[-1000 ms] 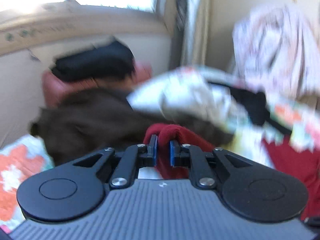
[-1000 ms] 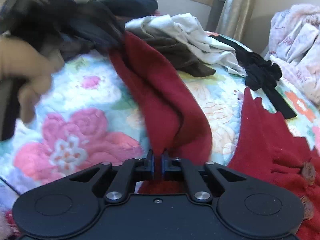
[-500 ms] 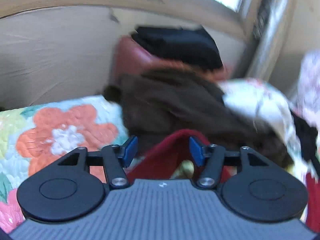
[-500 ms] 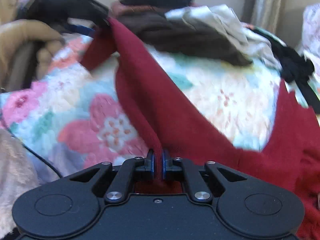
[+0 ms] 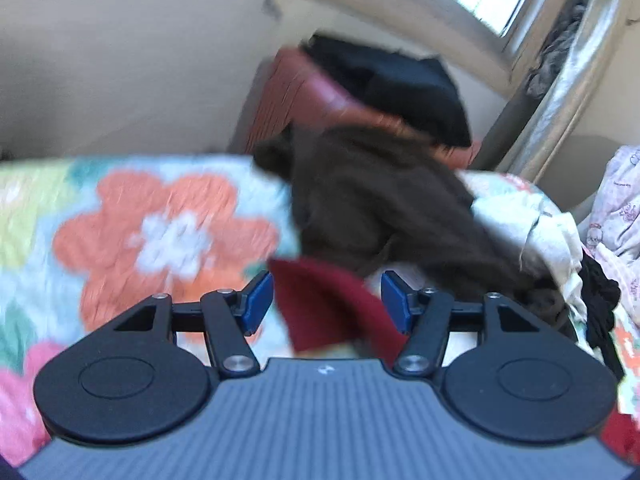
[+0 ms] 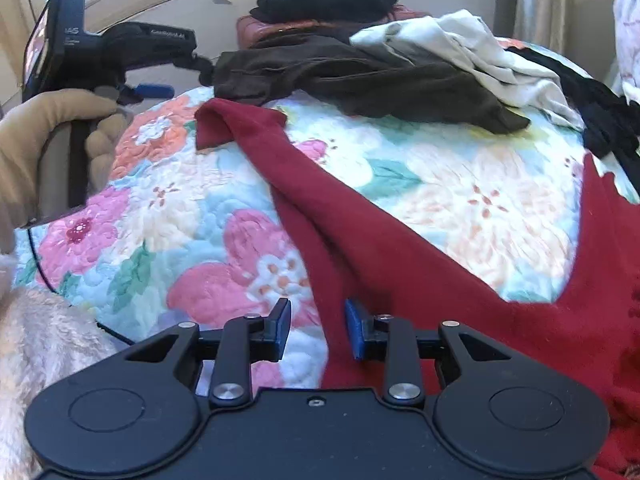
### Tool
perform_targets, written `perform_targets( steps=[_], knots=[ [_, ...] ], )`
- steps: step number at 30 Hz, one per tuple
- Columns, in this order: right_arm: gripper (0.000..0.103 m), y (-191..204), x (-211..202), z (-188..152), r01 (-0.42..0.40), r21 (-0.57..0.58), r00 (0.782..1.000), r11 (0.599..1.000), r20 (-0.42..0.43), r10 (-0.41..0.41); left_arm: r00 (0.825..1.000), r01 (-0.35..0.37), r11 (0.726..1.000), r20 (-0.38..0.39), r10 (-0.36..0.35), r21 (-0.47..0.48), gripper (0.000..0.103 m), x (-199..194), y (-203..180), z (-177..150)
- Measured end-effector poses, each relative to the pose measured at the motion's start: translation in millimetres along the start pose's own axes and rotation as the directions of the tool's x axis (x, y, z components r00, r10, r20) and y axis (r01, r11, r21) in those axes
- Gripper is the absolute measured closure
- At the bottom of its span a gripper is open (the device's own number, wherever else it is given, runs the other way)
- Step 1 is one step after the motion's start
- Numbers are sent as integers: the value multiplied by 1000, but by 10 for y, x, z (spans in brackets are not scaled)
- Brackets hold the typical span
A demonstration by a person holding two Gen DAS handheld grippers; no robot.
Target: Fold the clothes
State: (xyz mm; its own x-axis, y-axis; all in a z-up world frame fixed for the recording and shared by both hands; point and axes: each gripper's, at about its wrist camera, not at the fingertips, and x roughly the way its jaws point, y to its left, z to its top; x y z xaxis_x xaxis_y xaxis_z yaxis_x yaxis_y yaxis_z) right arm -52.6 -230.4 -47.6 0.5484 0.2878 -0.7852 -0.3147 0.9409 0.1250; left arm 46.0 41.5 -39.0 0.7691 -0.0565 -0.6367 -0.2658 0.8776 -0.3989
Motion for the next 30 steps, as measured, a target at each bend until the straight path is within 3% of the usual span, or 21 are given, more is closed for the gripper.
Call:
perform_targets(
  steps=[2, 3, 6, 11, 13, 16, 17, 19, 20, 22, 26, 30],
  knots=[
    [64, 50, 27, 23, -14, 6, 1000, 1000, 11, 14, 996, 18, 999, -85, -21, -29, 44, 66, 134, -62],
    [63, 65, 40, 32, -25, 16, 1000, 1000, 16, 24, 991, 5, 1000, -130, -6, -7, 44, 123, 159, -88],
    [61, 94, 76, 50, -41, 47, 999, 998, 26, 40, 983, -51, 992, -167, 70, 114, 44, 228, 139, -178],
    [60, 128, 159, 86, -12, 33, 1000, 999, 22, 11, 990, 16, 983, -144, 11, 184, 43, 374, 106, -237],
    [60, 121, 192, 102, 1, 30, 1000, 1000, 19, -1, 987, 41, 988, -161, -17, 147, 40, 467, 134, -269],
    [59, 79, 252, 114, -8, 66, 1000, 998, 14, 7, 991, 95, 994, -103, -89, 54, 41, 515, 237, -232],
    [59, 73, 267, 112, -8, 74, 1000, 997, 14, 7, 990, 114, 993, -82, -112, 28, 43, 527, 269, -219],
    [59, 68, 272, 90, -6, 85, 1000, 996, 20, 4, 987, 148, 989, -66, -147, 16, 73, 559, 293, -217],
    [59, 61, 268, 75, -6, 94, 1000, 996, 22, 4, 982, 166, 986, -98, -163, 18, 100, 604, 282, -224],
    [59, 43, 238, 51, -2, 106, 1000, 994, 25, -1, 979, 169, 985, -118, -164, 30, 101, 631, 252, -234],
    [59, 5, 120, 8, 15, 113, 999, 994, 43, -20, 989, 146, 989, 34, -147, 25, 101, 260, 259, -97],
    [59, -13, -14, -25, -43, 79, 998, 996, 49, 39, 965, 223, 975, 148, -219, -10, 101, -214, 307, 35]
  ],
)
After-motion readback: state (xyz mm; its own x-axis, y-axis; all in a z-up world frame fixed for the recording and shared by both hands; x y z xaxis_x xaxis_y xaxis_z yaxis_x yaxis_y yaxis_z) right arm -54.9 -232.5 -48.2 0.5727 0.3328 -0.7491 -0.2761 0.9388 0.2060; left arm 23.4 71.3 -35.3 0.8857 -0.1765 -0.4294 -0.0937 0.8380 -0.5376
